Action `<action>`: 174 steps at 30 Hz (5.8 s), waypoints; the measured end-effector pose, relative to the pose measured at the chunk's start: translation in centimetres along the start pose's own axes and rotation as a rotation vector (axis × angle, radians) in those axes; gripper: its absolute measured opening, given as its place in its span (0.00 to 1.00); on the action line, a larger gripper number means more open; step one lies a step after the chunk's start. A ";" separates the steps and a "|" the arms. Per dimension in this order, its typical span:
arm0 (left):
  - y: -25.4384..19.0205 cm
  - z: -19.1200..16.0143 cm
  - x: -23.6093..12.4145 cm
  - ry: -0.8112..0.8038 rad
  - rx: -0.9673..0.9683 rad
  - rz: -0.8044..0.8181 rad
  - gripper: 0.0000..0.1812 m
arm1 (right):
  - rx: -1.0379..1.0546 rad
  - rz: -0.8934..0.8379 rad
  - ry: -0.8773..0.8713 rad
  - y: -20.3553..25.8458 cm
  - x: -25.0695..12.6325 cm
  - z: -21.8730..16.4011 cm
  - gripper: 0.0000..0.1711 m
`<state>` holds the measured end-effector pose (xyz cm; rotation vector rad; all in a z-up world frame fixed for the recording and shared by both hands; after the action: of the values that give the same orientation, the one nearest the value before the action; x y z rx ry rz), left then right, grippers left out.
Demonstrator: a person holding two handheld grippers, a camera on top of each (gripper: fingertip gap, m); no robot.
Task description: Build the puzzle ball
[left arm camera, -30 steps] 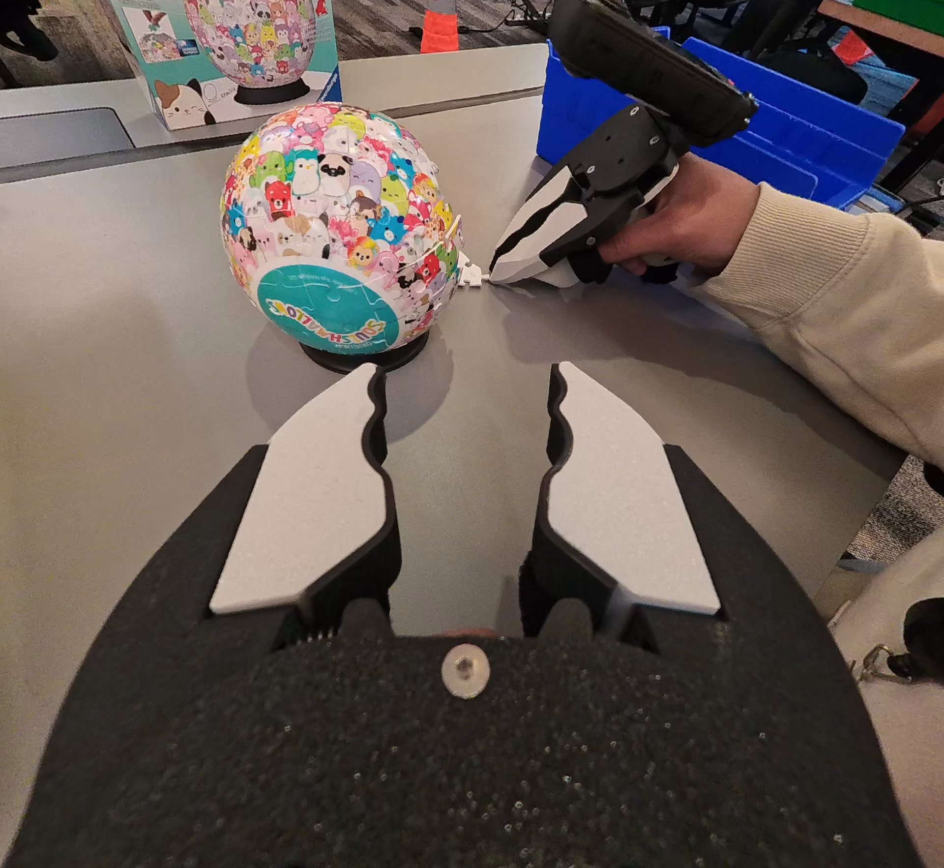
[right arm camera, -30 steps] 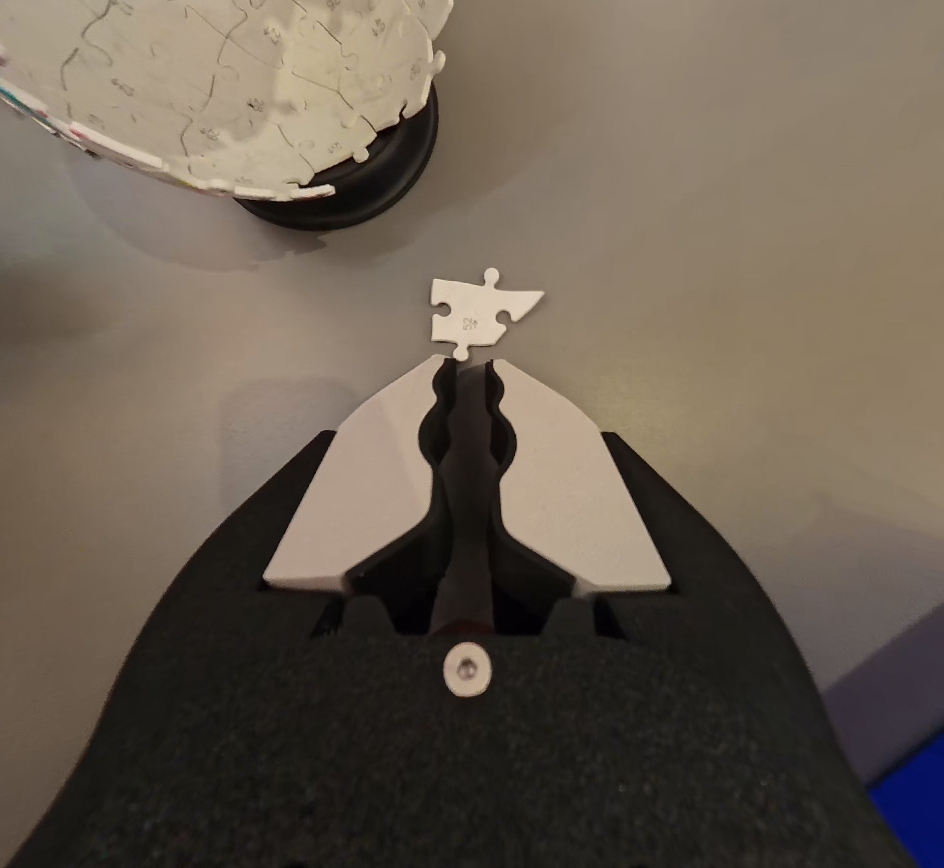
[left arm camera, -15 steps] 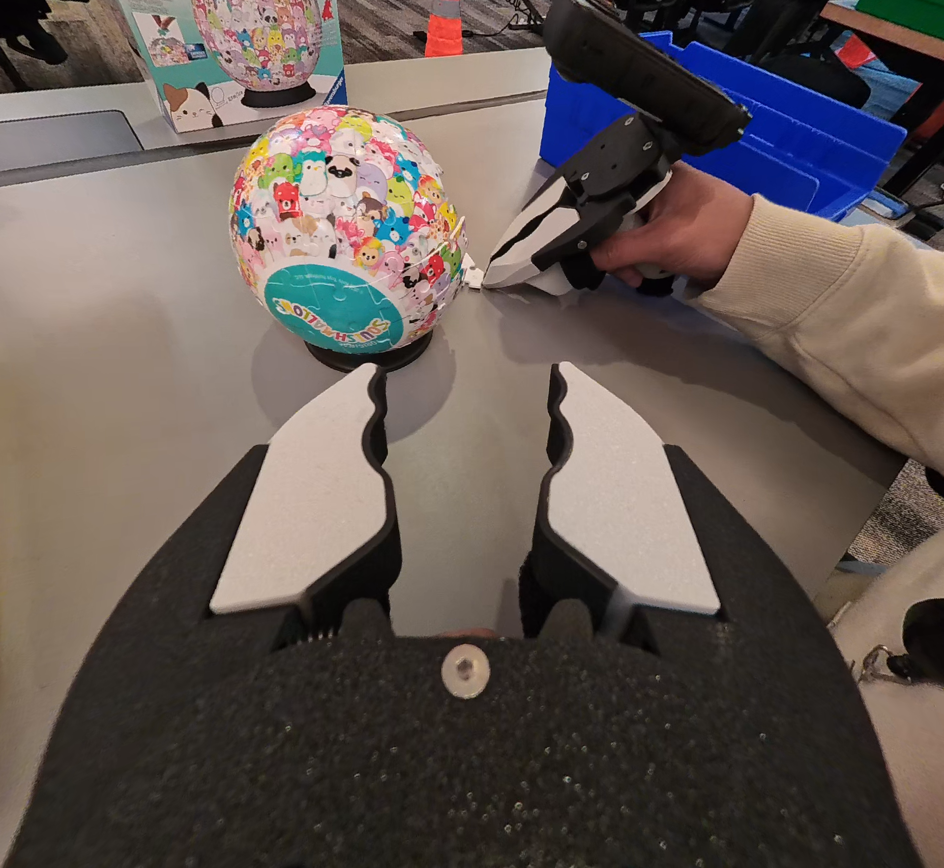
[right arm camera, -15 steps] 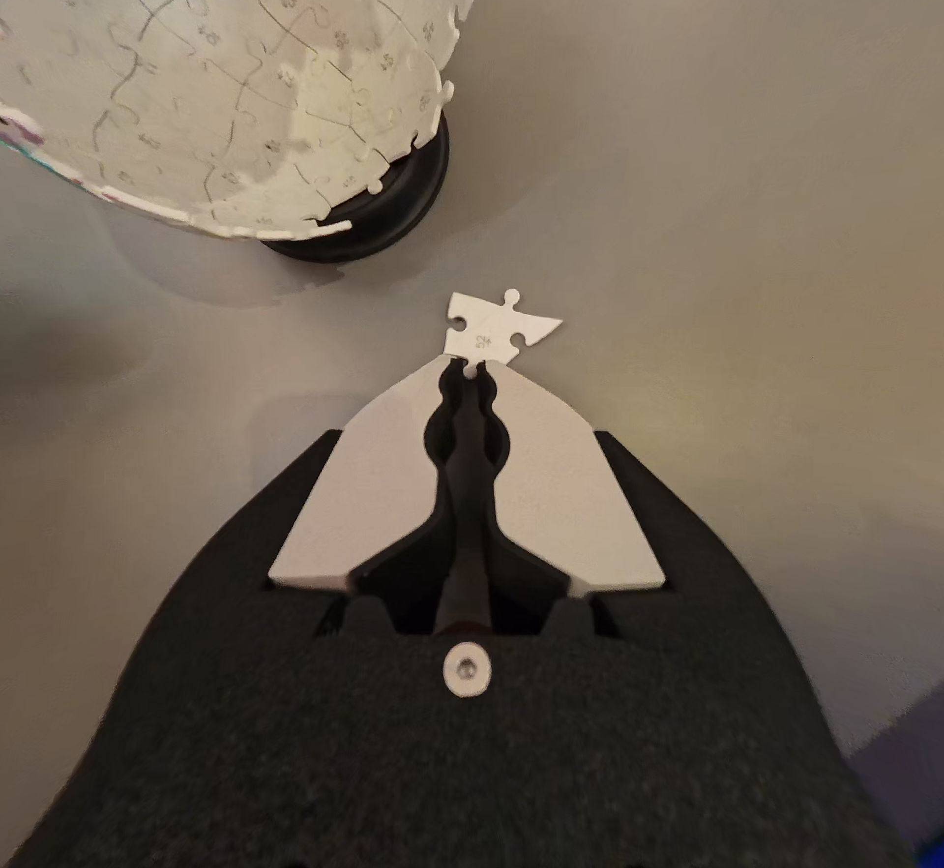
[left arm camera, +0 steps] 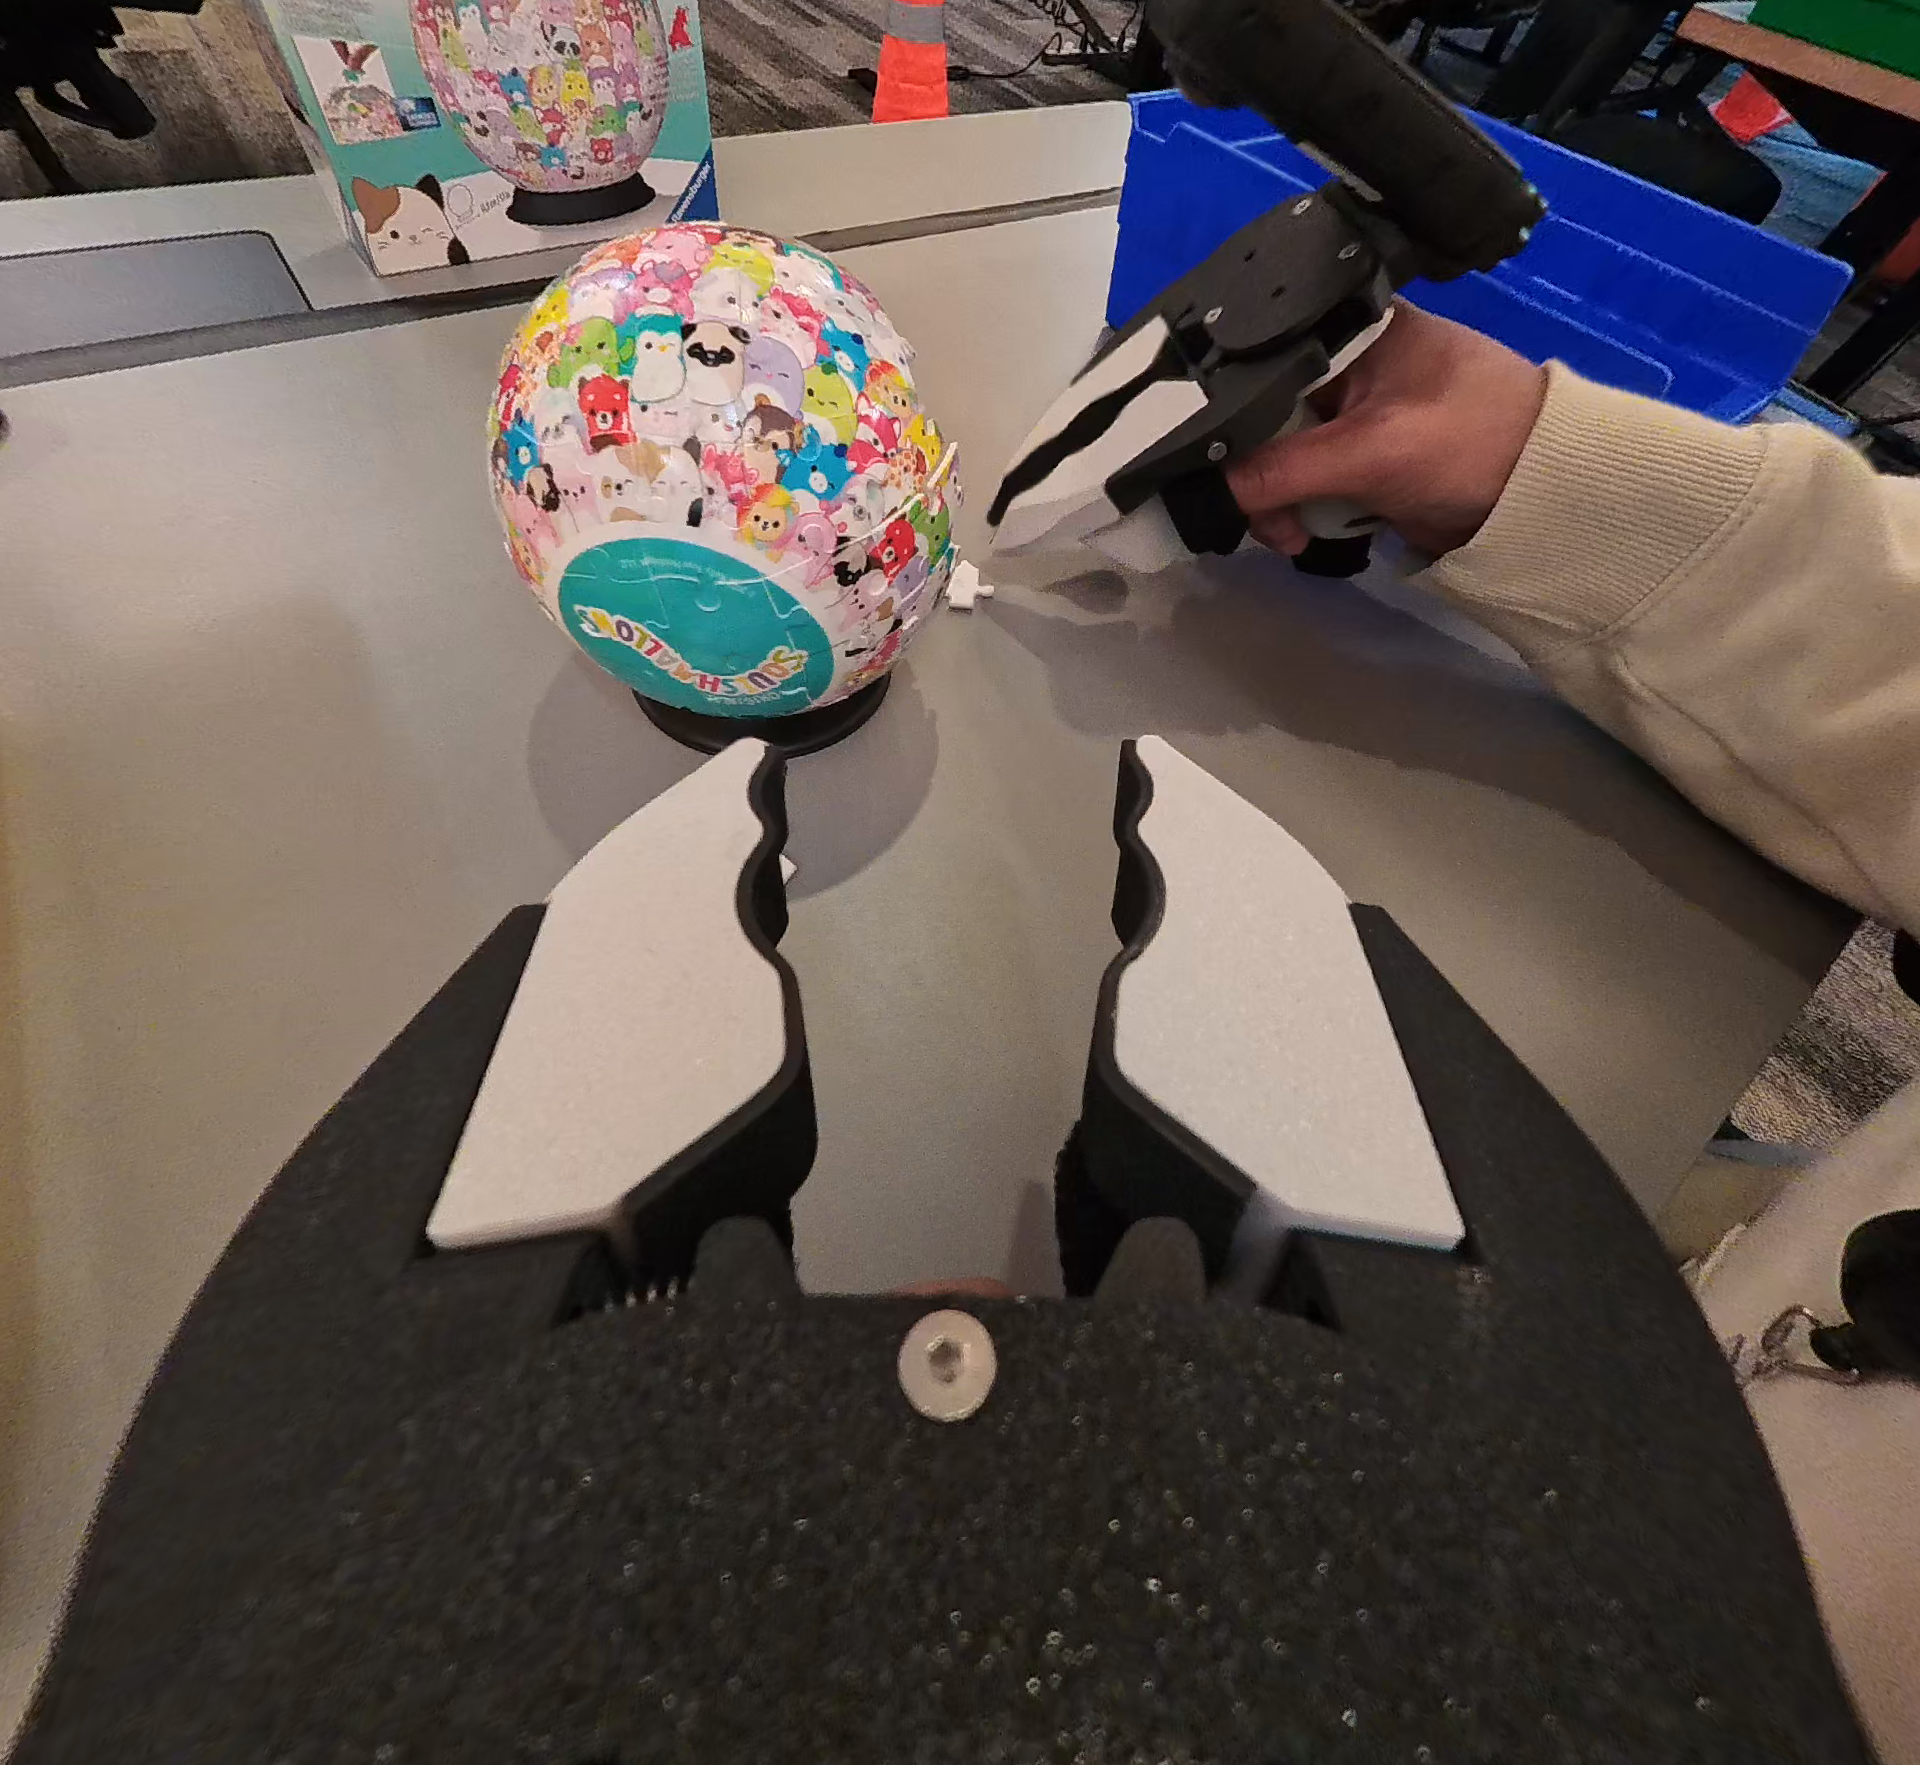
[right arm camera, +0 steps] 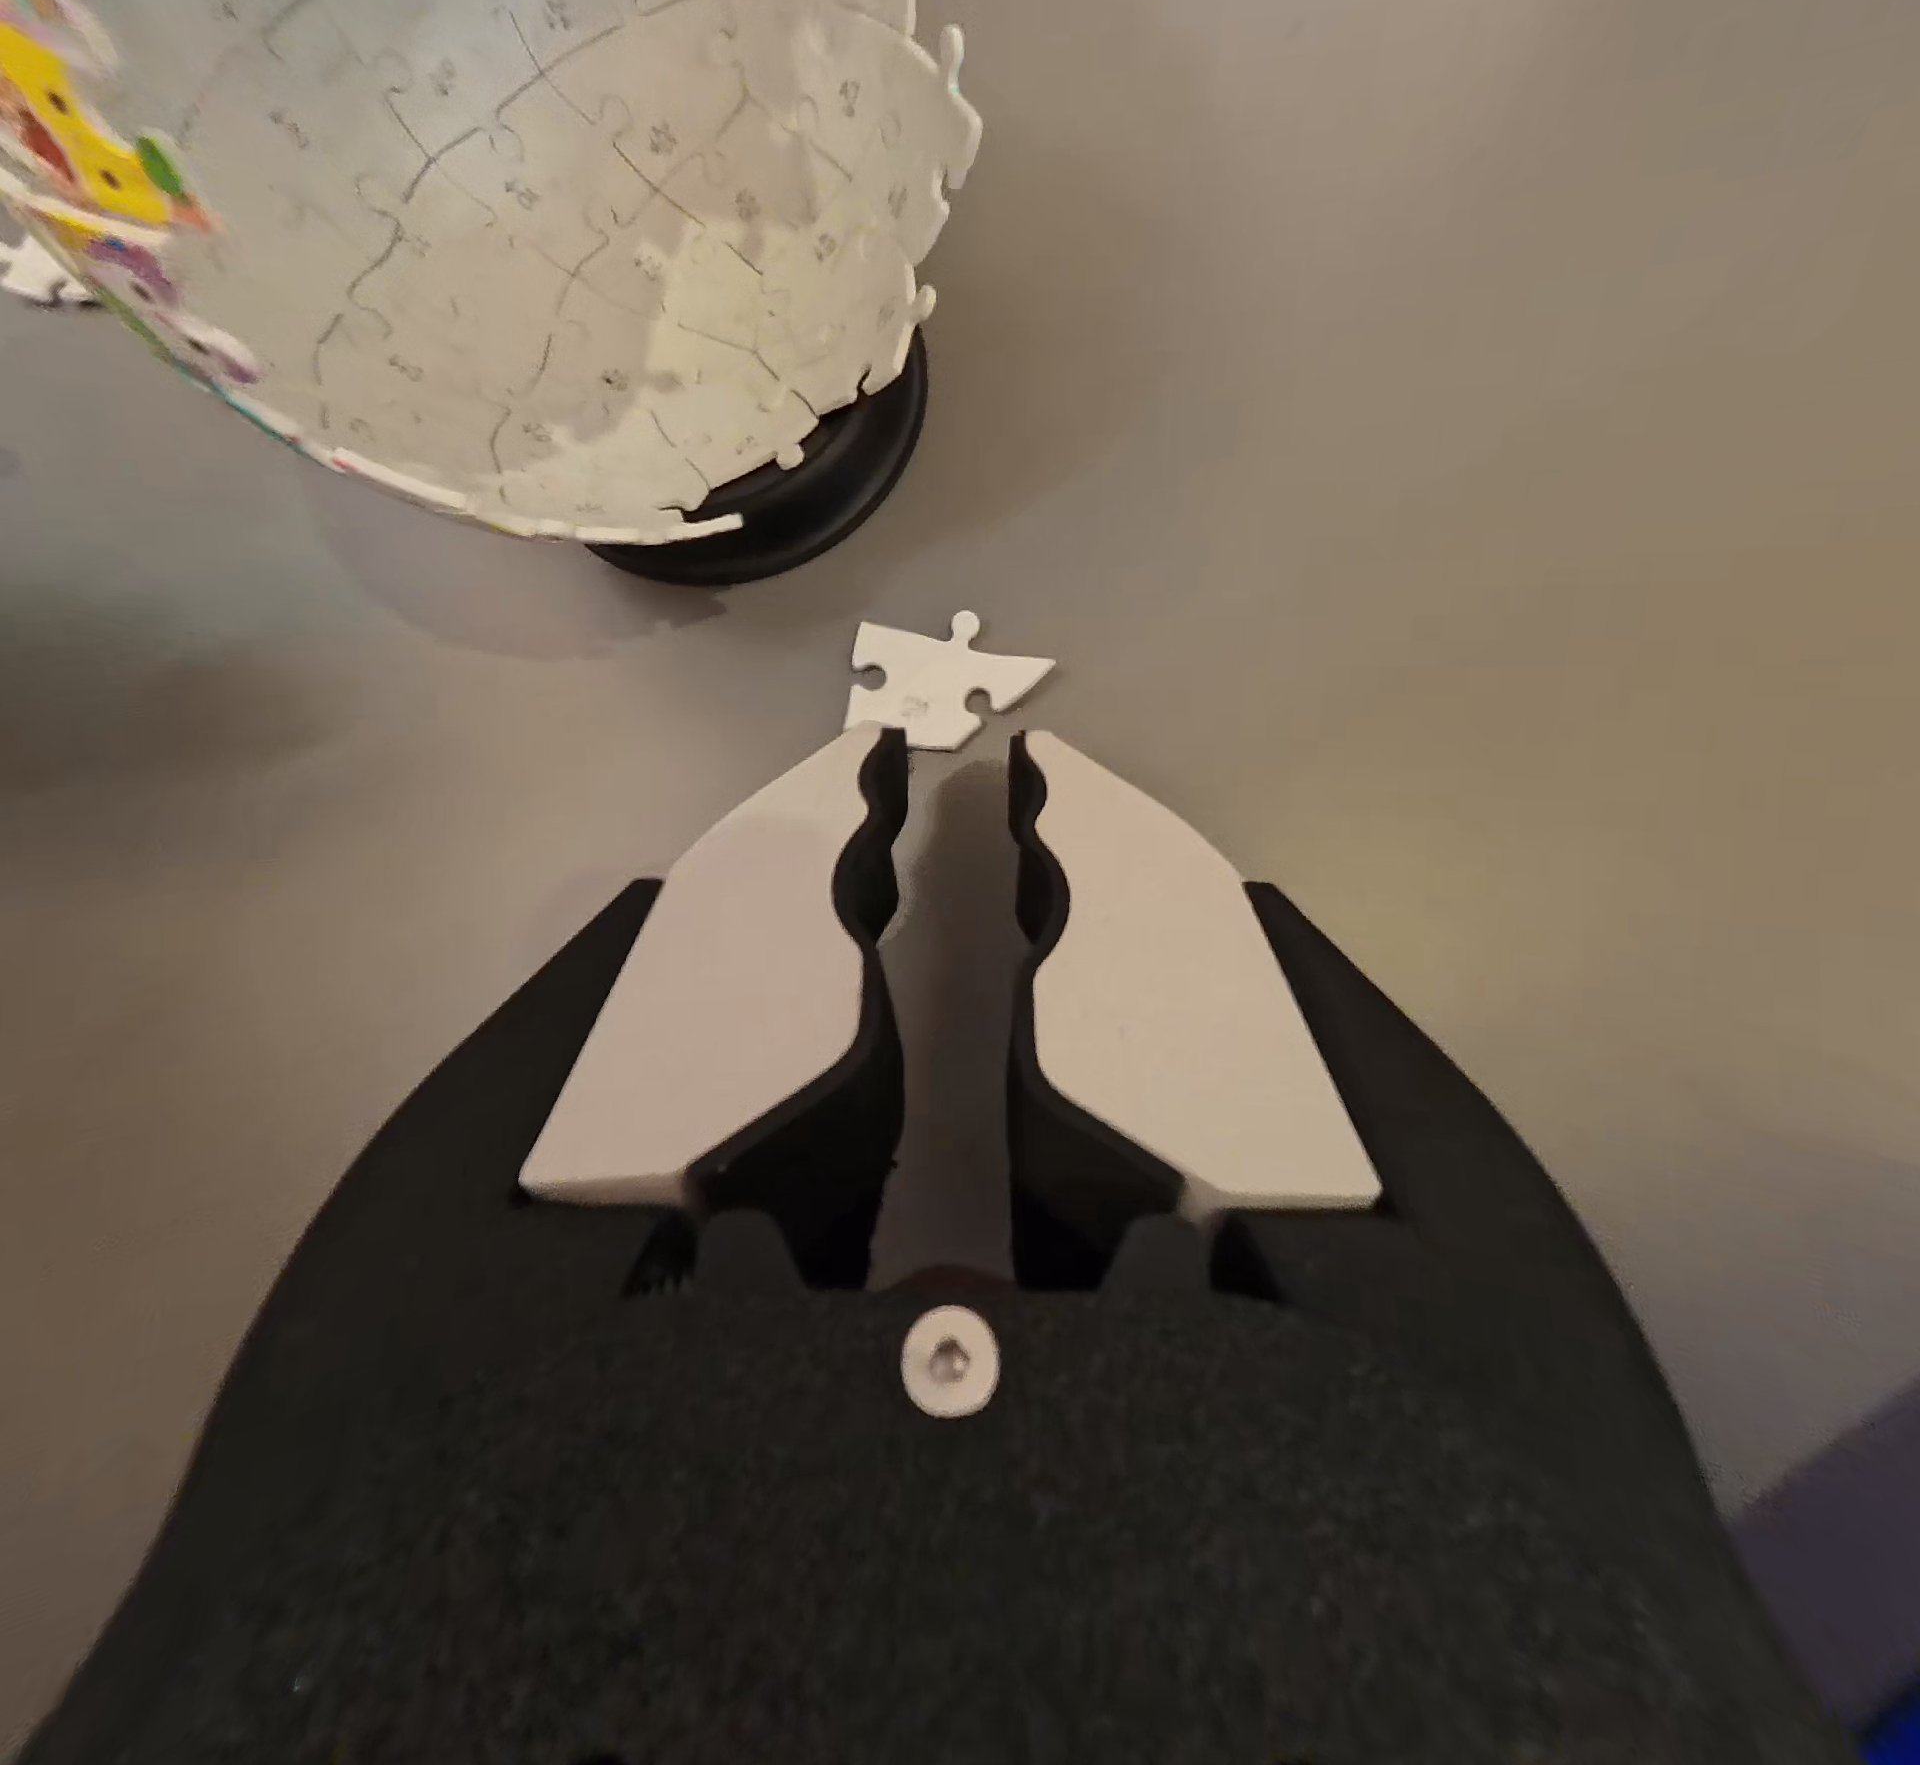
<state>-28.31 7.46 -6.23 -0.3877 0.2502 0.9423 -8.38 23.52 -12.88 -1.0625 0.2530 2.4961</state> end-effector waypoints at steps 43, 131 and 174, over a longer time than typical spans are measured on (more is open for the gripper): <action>-0.1 0.1 -1.1 -0.026 -0.001 0.009 0.33 | -0.008 -0.024 -0.009 2.0 0.3 -0.4 0.17; 2.7 -1.4 -9.0 -0.202 -0.038 -0.036 0.32 | 0.175 -0.303 0.073 -0.9 -0.2 -1.9 0.12; -3.9 -1.4 -4.4 -0.088 0.055 0.096 0.33 | -1.141 0.475 0.323 -5.3 1.2 1.5 0.09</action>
<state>-27.64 1.53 -5.05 -0.2846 0.2160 1.0418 -7.75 29.13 -12.78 -2.0010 -1.0855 2.8478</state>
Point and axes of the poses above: each gripper's, where its closed fingertips meet, x out along the fingers, z out of its top, y = z × x across the jaws, the point moved 7 cm from there along -x, back along the fingers, and after that the axes turned 6 degrees about -x, right-handed, at the moved point
